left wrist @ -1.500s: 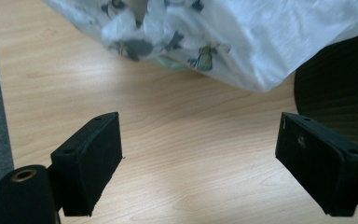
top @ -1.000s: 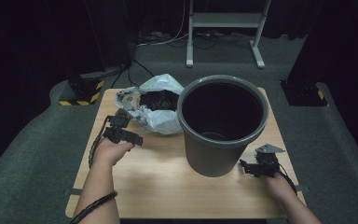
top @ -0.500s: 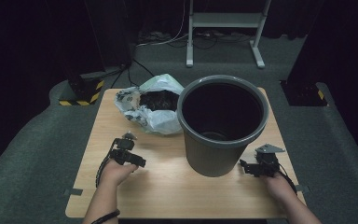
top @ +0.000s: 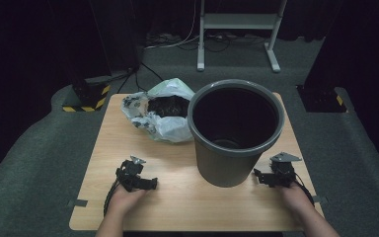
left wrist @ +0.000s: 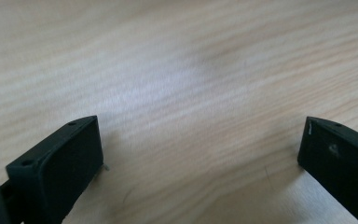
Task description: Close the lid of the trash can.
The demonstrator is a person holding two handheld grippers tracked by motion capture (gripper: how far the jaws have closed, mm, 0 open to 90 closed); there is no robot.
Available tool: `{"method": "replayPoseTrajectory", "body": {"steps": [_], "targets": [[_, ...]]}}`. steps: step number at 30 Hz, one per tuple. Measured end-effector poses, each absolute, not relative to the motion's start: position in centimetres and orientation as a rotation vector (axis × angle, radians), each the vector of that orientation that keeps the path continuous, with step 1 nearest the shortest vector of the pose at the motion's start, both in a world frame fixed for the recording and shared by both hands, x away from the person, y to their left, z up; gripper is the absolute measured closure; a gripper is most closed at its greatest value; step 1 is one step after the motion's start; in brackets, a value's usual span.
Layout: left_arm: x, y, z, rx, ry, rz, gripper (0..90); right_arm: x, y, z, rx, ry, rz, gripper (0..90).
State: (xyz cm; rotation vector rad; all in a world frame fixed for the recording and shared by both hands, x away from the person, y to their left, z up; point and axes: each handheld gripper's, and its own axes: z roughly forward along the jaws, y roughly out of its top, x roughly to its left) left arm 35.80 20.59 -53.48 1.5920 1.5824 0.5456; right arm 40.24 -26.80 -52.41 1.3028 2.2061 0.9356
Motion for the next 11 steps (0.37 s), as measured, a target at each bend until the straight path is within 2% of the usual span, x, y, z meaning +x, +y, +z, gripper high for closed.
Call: {"method": "replayPoseTrajectory", "body": {"steps": [2, 4, 11], "targets": [[35.01, 21.22, -53.84, 1.562, 1.519, 0.563, 1.6, 40.24, -26.80, -52.42, 1.302, 2.205, 0.936, 13.8], [35.09, 21.33, -53.78, 1.539, 1.523, 0.536, 2.4, 40.24, -26.80, -52.42, 1.302, 2.205, 0.936, 13.8], [34.92, 21.00, -53.82, 1.543, 1.529, 0.575, 5.5, 40.23, -26.78, -52.42, 1.305, 2.203, 0.936, 13.8]]}}
